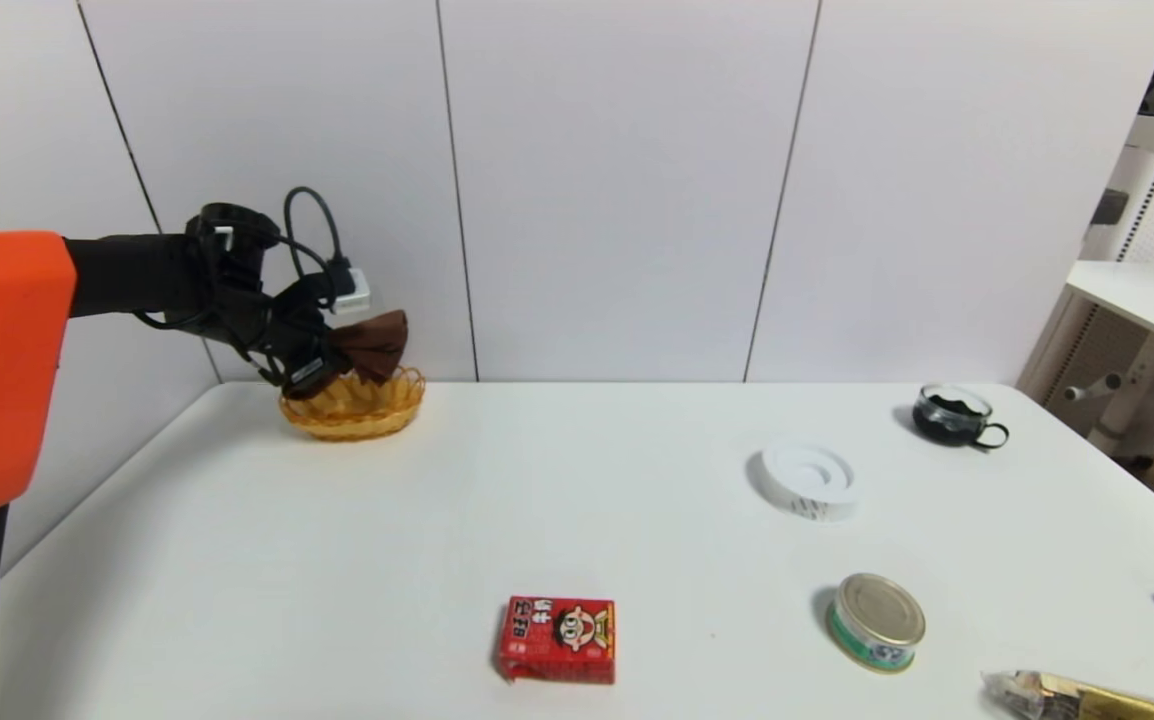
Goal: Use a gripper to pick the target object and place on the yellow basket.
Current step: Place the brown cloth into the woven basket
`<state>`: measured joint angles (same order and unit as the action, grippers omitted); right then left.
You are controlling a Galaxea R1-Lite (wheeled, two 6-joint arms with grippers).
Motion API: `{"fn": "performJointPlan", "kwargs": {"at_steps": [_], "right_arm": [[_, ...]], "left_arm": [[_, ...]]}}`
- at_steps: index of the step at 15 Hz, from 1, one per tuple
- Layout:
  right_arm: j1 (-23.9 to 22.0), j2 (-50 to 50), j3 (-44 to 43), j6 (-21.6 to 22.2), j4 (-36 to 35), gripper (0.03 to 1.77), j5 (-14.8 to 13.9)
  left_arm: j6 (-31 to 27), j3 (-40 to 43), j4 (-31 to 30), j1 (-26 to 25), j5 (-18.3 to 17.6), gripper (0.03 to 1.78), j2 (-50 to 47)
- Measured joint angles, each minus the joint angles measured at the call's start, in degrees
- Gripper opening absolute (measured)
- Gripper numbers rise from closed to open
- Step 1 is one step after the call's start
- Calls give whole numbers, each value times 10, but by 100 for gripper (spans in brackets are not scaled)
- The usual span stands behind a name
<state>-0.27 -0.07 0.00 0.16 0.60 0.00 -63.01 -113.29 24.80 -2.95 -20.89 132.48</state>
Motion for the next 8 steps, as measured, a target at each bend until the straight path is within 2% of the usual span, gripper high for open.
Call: {"fn": "performJointPlan", "kwargs": {"at_steps": [2,4,8], "right_arm": [[0,0,0,0,0,169,0],[0,0,0,0,0,169,0],[0,0,0,0,0,169,0]], "left_arm": [[0,0,-2,1,0,68,8],[0,0,-1,1,0,92,14],[0,0,0,2,-1,124,16]]}}
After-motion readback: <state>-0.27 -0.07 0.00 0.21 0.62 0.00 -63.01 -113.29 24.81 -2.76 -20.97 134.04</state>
